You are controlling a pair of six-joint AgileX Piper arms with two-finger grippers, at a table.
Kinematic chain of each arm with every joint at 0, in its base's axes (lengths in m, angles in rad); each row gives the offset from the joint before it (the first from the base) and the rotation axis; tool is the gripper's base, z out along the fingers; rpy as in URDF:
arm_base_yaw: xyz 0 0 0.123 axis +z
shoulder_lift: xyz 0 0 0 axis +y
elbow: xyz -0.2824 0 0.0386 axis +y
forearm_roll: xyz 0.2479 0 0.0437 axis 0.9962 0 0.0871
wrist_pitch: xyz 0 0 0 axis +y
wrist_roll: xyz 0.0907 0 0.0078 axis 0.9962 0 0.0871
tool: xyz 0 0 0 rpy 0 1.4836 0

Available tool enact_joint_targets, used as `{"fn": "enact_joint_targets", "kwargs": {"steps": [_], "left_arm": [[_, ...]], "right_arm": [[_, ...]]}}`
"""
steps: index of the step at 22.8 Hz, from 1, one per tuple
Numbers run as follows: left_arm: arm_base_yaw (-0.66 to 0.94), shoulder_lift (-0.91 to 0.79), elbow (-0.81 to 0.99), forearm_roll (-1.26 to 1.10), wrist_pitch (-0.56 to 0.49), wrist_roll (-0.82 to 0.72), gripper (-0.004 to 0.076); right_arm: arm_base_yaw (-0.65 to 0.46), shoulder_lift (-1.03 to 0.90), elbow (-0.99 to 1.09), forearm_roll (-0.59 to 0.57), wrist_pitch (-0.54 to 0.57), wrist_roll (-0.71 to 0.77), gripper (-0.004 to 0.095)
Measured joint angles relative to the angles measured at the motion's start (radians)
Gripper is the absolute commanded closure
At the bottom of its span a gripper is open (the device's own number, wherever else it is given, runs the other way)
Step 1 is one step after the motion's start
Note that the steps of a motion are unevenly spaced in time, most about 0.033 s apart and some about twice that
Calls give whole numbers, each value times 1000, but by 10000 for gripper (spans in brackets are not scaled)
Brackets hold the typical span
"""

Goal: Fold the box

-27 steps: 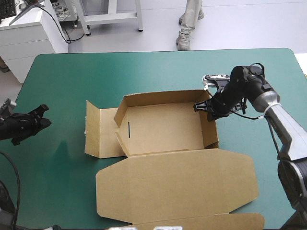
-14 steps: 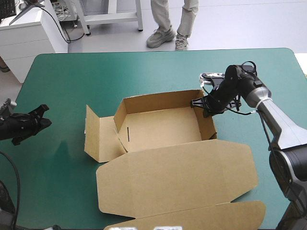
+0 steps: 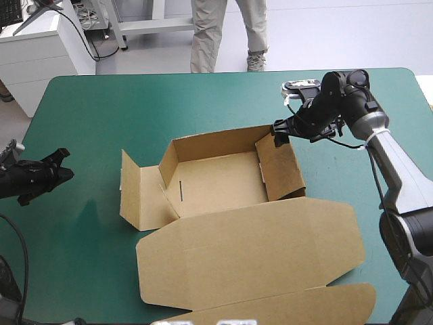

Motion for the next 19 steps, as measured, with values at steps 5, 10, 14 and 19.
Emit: {"fn": "enact_joint_targets", "kwargs": {"steps": [5,10,14,19], "left_arm": [[0,0,0,0,2,0,733],[0,0,0,0,2,0,733],[0,0,0,-2,2,0,733],[0,0,0,-4,2,0,733]], "right_arm": [[0,-146,-6,-11,11,27,81],[0,-353,51,-11,15,44,84],[0,-417,130,-11,16,44,84],[0,-421,154,-11,16,53,84]]}}
